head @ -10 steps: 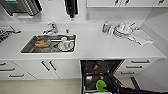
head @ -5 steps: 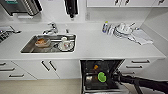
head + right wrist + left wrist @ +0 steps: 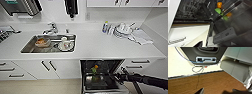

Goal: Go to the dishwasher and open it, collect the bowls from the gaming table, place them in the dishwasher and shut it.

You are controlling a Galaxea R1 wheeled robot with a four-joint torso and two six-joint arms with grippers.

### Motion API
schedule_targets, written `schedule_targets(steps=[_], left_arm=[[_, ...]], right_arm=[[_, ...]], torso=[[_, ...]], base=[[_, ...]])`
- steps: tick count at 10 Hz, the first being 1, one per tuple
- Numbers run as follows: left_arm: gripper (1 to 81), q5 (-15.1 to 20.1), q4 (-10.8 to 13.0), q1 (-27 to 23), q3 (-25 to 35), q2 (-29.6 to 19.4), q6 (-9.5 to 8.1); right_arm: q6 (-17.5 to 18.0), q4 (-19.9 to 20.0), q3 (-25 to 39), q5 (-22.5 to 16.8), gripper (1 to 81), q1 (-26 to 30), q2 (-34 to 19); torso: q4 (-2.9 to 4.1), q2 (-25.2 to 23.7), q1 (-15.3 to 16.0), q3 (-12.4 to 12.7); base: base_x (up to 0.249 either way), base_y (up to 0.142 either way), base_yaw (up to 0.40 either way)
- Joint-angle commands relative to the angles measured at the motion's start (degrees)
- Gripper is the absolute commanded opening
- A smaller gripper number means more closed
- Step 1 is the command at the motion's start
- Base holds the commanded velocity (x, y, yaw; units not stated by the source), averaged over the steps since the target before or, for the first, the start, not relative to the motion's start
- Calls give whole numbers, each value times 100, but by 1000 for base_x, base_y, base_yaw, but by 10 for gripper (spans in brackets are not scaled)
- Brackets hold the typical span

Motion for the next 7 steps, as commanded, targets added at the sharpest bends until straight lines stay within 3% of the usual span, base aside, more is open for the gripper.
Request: schedule_targets(steps=[1, 2, 3, 7], left_arm=[[811, 269, -50, 79, -333, 177, -16], [811, 269, -59, 26, -464, 247, -16], [811, 269, -51, 8, -526, 274, -25], [811, 190, -68, -53, -535, 274, -43]], right_arm=[[-57, -253, 526, -1250, 811, -147, -928], [-48, -544, 588, -1260, 811, -550, -1061], [-48, -668, 684, -1260, 811, -895, -1166], [-127, -773, 756, -1225, 811, -2196, -1352]], torso=[[0, 0, 0, 0], [0, 0, 0, 0], [0, -573, 369, 0], [0, -932, 590, 0]], base=[[0, 0, 0], [0, 0, 0], [0, 0, 0], [0, 0, 0]])
